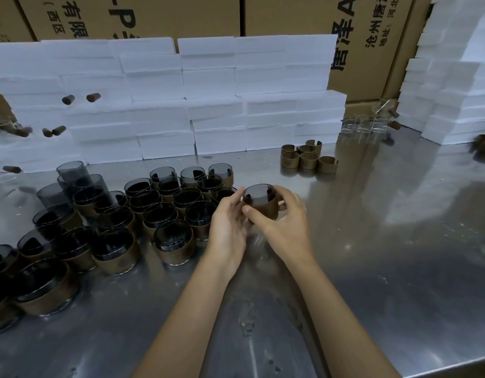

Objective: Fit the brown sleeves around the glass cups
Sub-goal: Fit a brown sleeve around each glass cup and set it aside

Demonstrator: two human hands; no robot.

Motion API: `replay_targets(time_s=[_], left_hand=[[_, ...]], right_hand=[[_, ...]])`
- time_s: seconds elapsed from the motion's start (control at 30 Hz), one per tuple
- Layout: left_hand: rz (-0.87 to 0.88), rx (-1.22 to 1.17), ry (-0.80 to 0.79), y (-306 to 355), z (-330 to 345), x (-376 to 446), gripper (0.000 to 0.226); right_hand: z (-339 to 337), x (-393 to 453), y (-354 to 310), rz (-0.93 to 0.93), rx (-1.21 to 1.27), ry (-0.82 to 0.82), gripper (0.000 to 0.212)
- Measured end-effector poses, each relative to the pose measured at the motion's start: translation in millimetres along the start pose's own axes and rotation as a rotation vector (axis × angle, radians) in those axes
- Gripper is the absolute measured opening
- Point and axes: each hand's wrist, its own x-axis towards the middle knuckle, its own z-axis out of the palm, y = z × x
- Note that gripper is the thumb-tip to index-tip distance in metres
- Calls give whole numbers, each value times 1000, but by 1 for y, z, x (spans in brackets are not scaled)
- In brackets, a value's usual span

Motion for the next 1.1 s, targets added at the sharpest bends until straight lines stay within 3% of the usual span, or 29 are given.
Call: replay_targets(time_s=[0.17, 0.27, 0.37, 0.53, 0.63, 0.77, 0.9, 0.97, 1.1], left_hand=[[161, 279, 38, -3, 2, -4, 38], [353, 462, 67, -3, 2, -3, 35], [478, 592, 84, 1, 1, -5, 32], [660, 666, 140, 17, -7, -6, 35], [704, 673, 183, 40, -12, -4, 36], [731, 826, 300, 104, -29, 22, 33], [547, 1326, 535, 182, -78, 69, 25], [408, 1544, 608, 204, -111, 83, 21], [266, 1683, 693, 219, -160, 93, 21]], right_hand=[[3, 4, 11, 59, -368, 30, 59], [4, 5, 15, 90, -432, -17, 57], [8, 8, 12, 48, -341, -114, 60], [18, 11, 9, 145, -143, -200, 104], [18, 15, 14, 216, 5, -156, 88], [18, 19, 15, 246, 133, -84, 65], [20, 21, 20, 229, 165, -40, 42], [22, 22, 20, 232, 160, -31, 44], [24, 22, 17, 234, 130, -29, 63]])
